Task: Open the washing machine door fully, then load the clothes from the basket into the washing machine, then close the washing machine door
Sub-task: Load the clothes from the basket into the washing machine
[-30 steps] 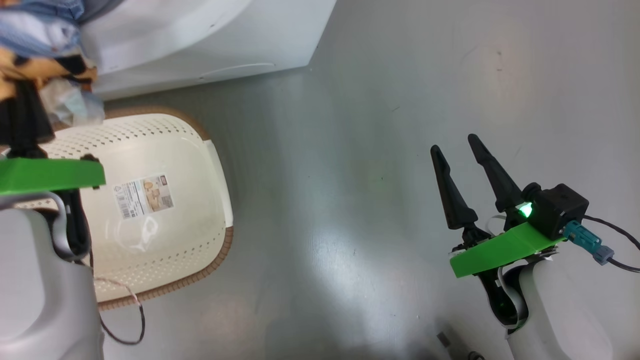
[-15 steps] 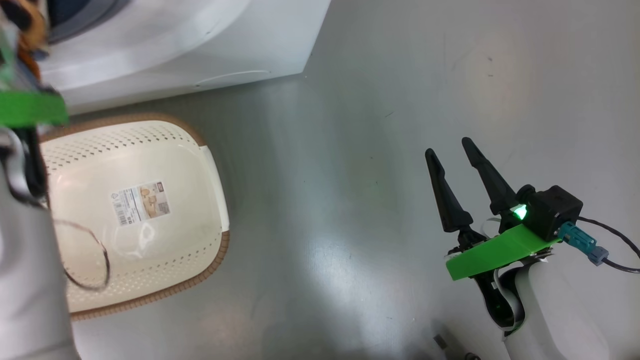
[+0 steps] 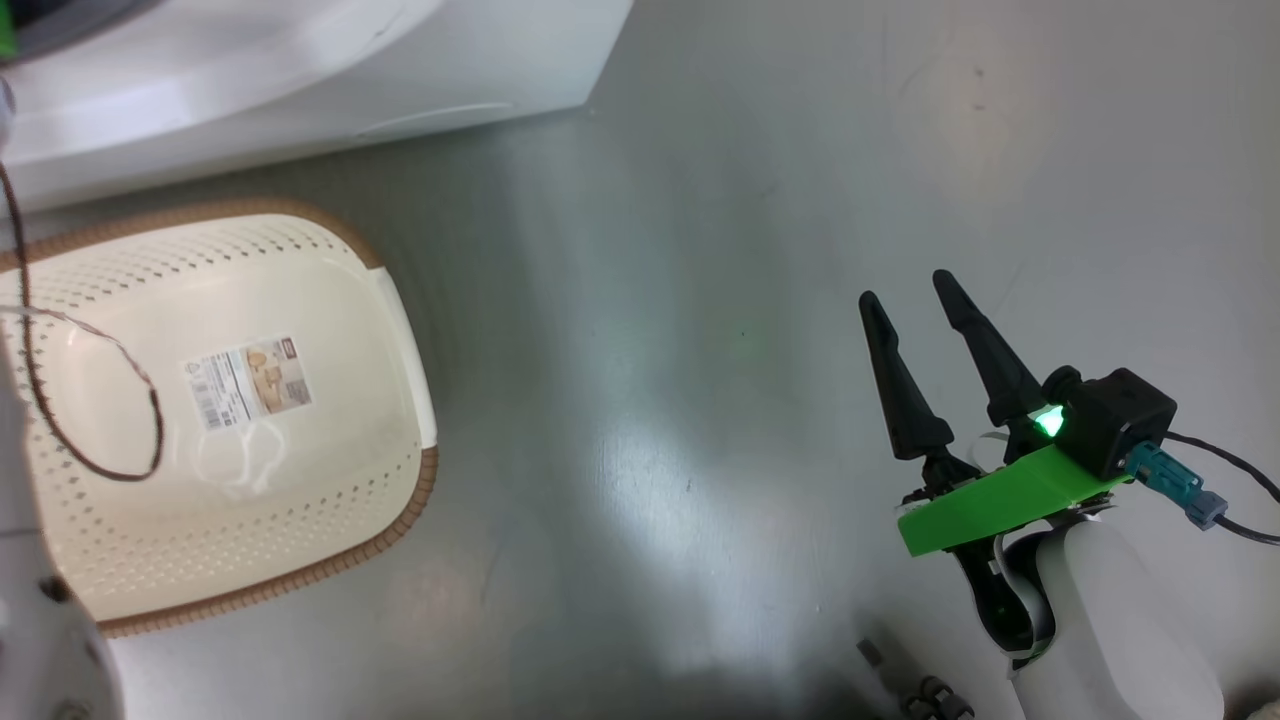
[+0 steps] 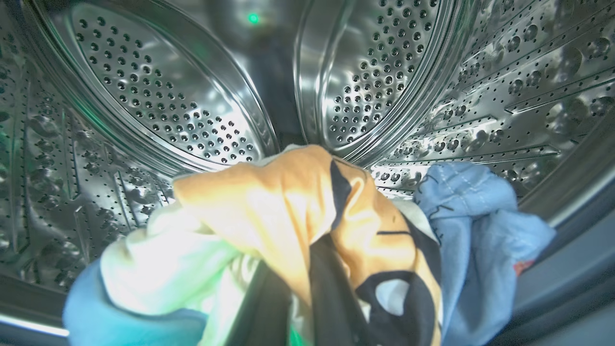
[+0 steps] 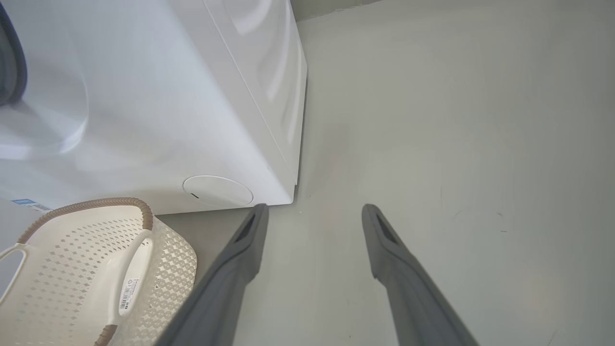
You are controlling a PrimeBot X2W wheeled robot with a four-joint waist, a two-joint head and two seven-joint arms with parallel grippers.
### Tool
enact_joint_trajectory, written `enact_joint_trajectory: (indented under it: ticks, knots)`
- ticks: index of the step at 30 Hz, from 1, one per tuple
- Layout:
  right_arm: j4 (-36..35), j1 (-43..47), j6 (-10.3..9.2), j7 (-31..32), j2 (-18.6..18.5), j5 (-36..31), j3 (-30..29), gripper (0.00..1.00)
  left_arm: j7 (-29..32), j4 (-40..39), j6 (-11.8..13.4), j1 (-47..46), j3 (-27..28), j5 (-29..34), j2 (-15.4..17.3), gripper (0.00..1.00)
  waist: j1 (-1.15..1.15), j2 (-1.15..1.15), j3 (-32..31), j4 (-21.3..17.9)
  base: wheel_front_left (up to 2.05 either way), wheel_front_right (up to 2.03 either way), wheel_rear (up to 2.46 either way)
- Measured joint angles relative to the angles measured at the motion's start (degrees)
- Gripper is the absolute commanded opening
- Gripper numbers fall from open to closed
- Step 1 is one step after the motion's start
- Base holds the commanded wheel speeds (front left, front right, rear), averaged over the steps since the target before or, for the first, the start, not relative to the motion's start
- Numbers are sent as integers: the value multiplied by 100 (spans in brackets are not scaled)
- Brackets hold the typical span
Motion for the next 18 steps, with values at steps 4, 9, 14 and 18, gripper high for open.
enact_joint_trajectory:
  ticks: [4, 9, 14, 18]
  knots:
    - [-8, 0, 0, 0, 2, 0, -1, 100, 7, 375, -44, -389, -18, -121, 129, 0, 0, 0, 145, -8, 0, 0, 0]
    - [-22, 1, 0, 0, 16, 1, 22, 100, -179, 649, -48, -806, -75, -203, 292, 0, 0, 0, 303, -40, 0, 0, 0]
    - [-24, 2, 0, 0, 16, 9, 62, 100, -455, 700, -51, -1223, -288, -163, 389, 0, 0, 0, 446, -60, 0, 0, 0]
    - [-12, 0, 0, 0, 20, 9, 230, 100, -568, 559, -56, -1475, -455, -32, 536, 0, 0, 0, 487, -137, 0, 0, 0]
